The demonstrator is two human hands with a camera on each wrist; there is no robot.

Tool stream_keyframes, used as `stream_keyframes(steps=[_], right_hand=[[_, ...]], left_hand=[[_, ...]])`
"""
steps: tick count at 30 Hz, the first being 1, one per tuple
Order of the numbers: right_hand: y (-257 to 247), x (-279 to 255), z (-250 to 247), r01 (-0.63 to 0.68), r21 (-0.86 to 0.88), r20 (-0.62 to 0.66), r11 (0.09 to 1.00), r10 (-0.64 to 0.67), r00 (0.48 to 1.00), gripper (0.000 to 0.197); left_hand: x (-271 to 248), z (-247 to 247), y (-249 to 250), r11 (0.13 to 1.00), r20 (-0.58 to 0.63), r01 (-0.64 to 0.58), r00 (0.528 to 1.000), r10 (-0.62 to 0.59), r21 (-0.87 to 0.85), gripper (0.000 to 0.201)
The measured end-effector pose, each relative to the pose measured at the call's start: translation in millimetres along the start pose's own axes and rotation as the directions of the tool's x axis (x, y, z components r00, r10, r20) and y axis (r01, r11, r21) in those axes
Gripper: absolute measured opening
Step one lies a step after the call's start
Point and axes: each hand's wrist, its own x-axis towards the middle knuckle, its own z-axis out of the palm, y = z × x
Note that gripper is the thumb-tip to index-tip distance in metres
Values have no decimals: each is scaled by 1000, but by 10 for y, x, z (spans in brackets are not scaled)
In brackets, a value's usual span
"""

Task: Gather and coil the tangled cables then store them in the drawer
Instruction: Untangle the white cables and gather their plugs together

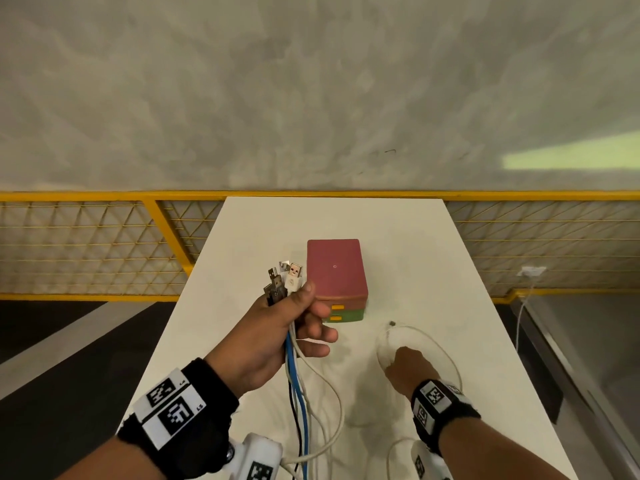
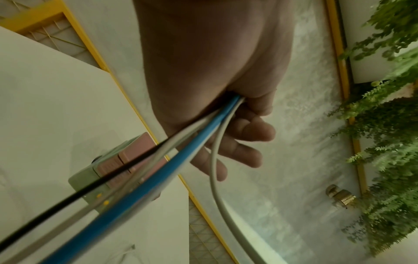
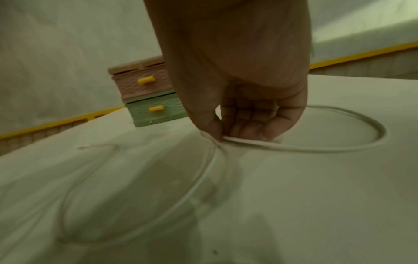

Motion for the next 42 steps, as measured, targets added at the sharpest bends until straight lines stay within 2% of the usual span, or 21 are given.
stream_keyframes(steps=[3,4,6,10,14,16,19,22,26,29,31,33,34,35,36,37,38,39,40,41,42], right_hand=[[123,-159,-74,3,60,40,998,-5,999,28],[149,-221,-119,18,98,33,995,-21,999,20],[199,-339,-242,51,220,-9,974,-51,999,20],[207,-755,-747,153,552,-101,820,-116,988,16],[20,-1254,-1170,330,686,-263,649,-202,943,27],[-152,-1476,-1252,417,677,-355,607,-227,907,25],[-419,-1763,-1241,555,577,-476,598,-306,825,19],[-600,-1962,-1159,655,466,-493,594,-441,750,20],[-622,-1931,-976,733,246,-517,634,-554,652,32],[-622,-1868,-848,741,239,-492,627,-580,649,24],[-612,-1830,-784,733,254,-540,631,-536,649,21],[-544,-1775,-742,652,351,-589,672,-383,711,25],[-503,-1760,-732,566,447,-560,693,-277,781,28],[-458,-1757,-710,453,556,-471,697,-185,863,33],[-417,-1760,-676,306,632,-313,712,-127,941,40],[-388,-1781,-624,138,657,-96,741,-100,990,50],[-366,-1800,-560,-29,650,152,760,-92,984,61],[-350,-1800,-483,-174,654,375,736,-117,920,72],[-334,-1769,-377,-312,683,540,661,-168,825,80],[-346,-1729,-293,-435,706,636,560,-230,736,86],[-374,-1678,-205,-527,717,680,457,-292,672,89]], left_hand=[[39,-3,-41,999,0,27,1000,-27,26,38],[54,-5,-56,999,-7,40,999,-40,31,38],[86,-6,-90,997,-22,70,997,-69,35,40],[122,57,-143,988,-18,150,989,-150,44,40],[100,182,-171,955,54,290,954,-294,69,38],[83,236,-176,936,96,350,931,-352,40,41],[89,275,-195,929,141,362,926,-350,-72,50],[90,266,-195,919,204,330,935,-289,-214,62],[69,240,-120,906,188,278,956,-226,-320,54],[54,239,-120,896,160,214,974,-163,-390,40],[34,251,-139,914,126,154,985,-114,-375,34],[5,248,-143,940,78,77,996,-54,-333,33],[-16,232,-132,945,54,39,998,-23,-323,33],[-30,198,-136,945,31,11,1000,-1,-326,34],[-55,170,-124,946,18,-6,1000,12,-326,36],[-72,123,-137,943,12,-10,1000,15,-334,37],[-105,89,-135,946,0,-9,1000,10,-324,39],[-135,53,-142,952,-11,-7,1000,4,-307,41],[-178,38,-144,954,-23,8,1000,-15,-300,42],[-205,14,-162,957,-29,16,999,-25,-291,42],[-247,-6,-188,958,-36,23,999,-35,-287,42]])
